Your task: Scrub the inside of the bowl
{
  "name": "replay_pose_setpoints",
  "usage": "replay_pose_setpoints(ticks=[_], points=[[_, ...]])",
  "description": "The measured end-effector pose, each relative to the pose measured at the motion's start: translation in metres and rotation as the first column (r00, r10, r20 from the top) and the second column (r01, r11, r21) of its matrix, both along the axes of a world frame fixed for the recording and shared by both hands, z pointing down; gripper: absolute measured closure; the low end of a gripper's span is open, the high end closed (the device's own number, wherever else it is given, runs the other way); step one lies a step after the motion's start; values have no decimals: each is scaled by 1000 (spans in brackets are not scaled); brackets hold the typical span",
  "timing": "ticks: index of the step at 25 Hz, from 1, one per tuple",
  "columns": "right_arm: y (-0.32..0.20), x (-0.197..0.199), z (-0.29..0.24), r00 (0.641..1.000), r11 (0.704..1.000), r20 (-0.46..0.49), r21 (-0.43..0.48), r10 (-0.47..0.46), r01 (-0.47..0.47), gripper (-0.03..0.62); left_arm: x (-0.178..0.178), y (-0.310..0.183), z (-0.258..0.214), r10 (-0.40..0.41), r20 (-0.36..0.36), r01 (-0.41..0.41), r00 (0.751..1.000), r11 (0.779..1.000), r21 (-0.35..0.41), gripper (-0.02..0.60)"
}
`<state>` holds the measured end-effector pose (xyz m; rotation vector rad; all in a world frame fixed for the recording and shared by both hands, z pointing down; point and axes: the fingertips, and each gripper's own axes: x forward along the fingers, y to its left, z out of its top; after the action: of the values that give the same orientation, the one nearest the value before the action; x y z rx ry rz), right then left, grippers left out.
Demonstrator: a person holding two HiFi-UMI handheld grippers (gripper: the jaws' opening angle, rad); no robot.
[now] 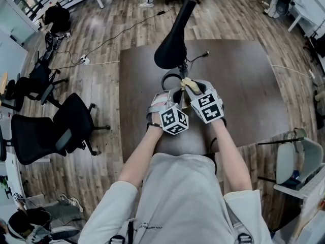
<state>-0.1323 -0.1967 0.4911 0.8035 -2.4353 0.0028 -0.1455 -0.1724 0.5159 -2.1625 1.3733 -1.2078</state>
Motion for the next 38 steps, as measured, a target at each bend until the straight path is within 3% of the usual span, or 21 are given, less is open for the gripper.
replay_pose_setpoints(ticks=[3,6,9,17,20,22,23,28,34,38], points=[[0,9,4,1000,1000,-8,-17,9,-9,467,-7,0,-3,-20,-16,21,1000,1000,13,563],[-1,16,7,1000,999,-3,-31,22,-23,467,-15,-4,-1,-75,-130,71,989,997,-37,563],[-1,20,13,1000,999,-9,-43,28,-28,468,-21,-7,2,-136,-260,112,956,988,-107,560],[4,29,25,1000,994,-8,-112,6,-7,467,-36,-6,1,-180,-388,141,904,982,-127,558],[7,34,36,999,990,-34,-141,3,-7,467,-46,-9,0,-234,-470,179,851,971,-160,561],[9,35,41,999,988,-35,-152,4,-9,467,-52,-10,4,-288,-542,198,790,955,-220,563],[10,34,42,999,988,-34,-154,4,-9,467,-55,-10,7,-324,-585,205,744,943,-261,563],[16,24,42,998,992,-64,-125,-16,7,467,-82,-10,15,-474,-740,251,476,880,-402,566],[25,10,34,988,998,-150,-51,-34,27,467,-97,-7,34,-556,-798,269,232,825,-497,566],[32,9,33,988,998,-152,-46,-41,34,467,-99,-5,42,-579,-812,246,77,800,-548,566]])
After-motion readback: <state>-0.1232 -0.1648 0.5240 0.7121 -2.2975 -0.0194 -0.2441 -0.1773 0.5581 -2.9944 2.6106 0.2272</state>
